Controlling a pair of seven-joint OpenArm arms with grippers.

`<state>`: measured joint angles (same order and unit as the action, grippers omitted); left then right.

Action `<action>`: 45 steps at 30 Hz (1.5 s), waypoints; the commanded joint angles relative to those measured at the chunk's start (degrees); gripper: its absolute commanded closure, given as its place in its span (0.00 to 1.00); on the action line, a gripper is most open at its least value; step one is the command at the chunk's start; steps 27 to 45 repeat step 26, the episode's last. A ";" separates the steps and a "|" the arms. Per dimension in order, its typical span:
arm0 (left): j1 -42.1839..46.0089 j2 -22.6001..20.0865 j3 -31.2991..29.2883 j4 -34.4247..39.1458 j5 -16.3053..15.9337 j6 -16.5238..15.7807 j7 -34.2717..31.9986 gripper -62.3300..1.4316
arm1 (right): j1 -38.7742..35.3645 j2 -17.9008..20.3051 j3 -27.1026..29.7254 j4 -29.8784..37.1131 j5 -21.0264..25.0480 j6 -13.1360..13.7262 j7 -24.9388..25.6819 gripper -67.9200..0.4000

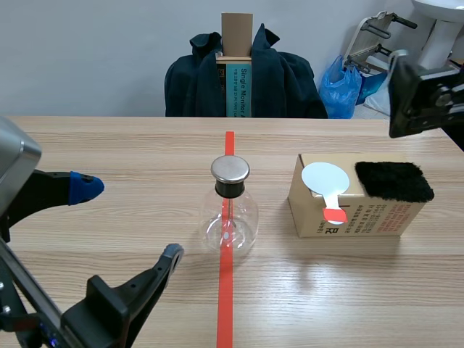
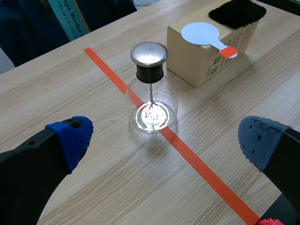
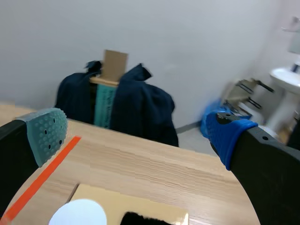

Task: Do the electroscope experiment.
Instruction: 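Return to the home posture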

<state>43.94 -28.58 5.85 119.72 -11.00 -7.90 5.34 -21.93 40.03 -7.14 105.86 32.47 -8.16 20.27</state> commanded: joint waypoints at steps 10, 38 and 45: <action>0.00 0.28 -0.20 0.46 -0.42 0.09 -1.25 0.00 | 1.95 1.25 0.87 -0.15 -10.60 17.31 -6.10 0.10; 0.00 0.28 -0.20 0.46 -0.39 0.33 -1.44 0.00 | 1.92 1.22 0.85 -0.15 -12.98 20.22 -7.13 0.10; 0.00 0.28 -0.20 0.46 -0.39 0.33 -1.44 0.00 | 1.92 1.22 0.85 -0.15 -12.98 20.22 -7.13 0.10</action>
